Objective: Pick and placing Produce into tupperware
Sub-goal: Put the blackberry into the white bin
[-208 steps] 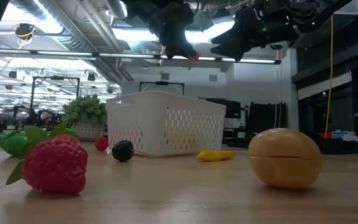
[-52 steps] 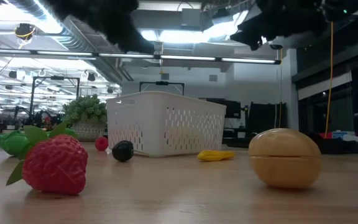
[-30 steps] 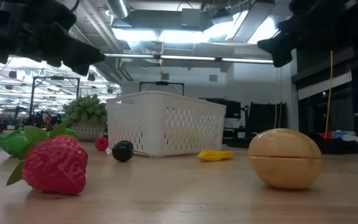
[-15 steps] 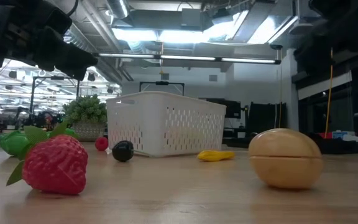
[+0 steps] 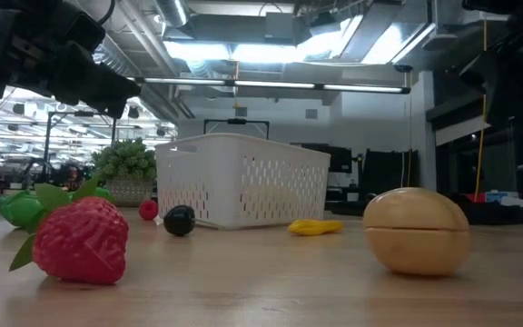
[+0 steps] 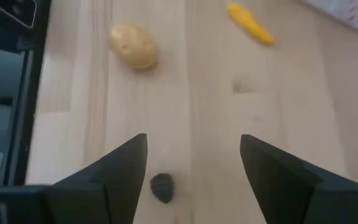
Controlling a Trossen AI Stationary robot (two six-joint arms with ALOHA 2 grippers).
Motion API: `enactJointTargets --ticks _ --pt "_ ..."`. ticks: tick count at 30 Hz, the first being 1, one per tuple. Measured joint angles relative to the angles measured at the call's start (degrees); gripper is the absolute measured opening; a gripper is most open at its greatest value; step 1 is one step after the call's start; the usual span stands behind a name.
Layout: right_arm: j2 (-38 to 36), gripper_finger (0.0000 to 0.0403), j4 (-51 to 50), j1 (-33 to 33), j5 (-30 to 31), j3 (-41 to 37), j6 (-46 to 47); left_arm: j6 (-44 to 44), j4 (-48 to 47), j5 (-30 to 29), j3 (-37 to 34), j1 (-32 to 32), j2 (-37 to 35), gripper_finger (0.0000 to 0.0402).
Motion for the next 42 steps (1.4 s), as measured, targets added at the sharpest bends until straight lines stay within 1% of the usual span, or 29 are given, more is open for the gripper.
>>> enactJointTargets --ticks 7,12,22,27,30,36,42 --pt "9.92 0.0259 -4.95 3.05 -0.07 7.21 6.28 0.00 -0.29 0.00 0.00 0.00 0.00 0.0026" --pt "13.40 0.0259 -6.70 4.45 -0.15 8.74 9.80 0.13 -0.99 0.00 -0.02 0.00 0.01 0.0016" --pt "14.53 0.0259 -6.57 4.71 -0.67 8.48 10.52 0.13 -1.12 0.00 -0.02 0.01 0.02 0.0001" --pt "14.53 0.0259 -6.60 4.71 -0.65 8.46 10.67 0.15 -1.12 0.00 -0.02 0.00 0.02 0.0013" --pt "14.53 0.0259 -7.18 4.71 -0.63 8.46 12.32 0.15 -1.12 0.00 -0.02 0.01 0.01 0.0022" --pt "14.52 0.0259 -12.00 4.71 -0.61 8.41 14.01 0.13 -1.12 0.00 -0.02 0.02 0.02 0.0038" --pt "15.89 0.0259 -11.89 4.84 -0.63 8.41 15.49 0.13 -1.12 0.00 -0.02 0.01 0.02 0.0053"
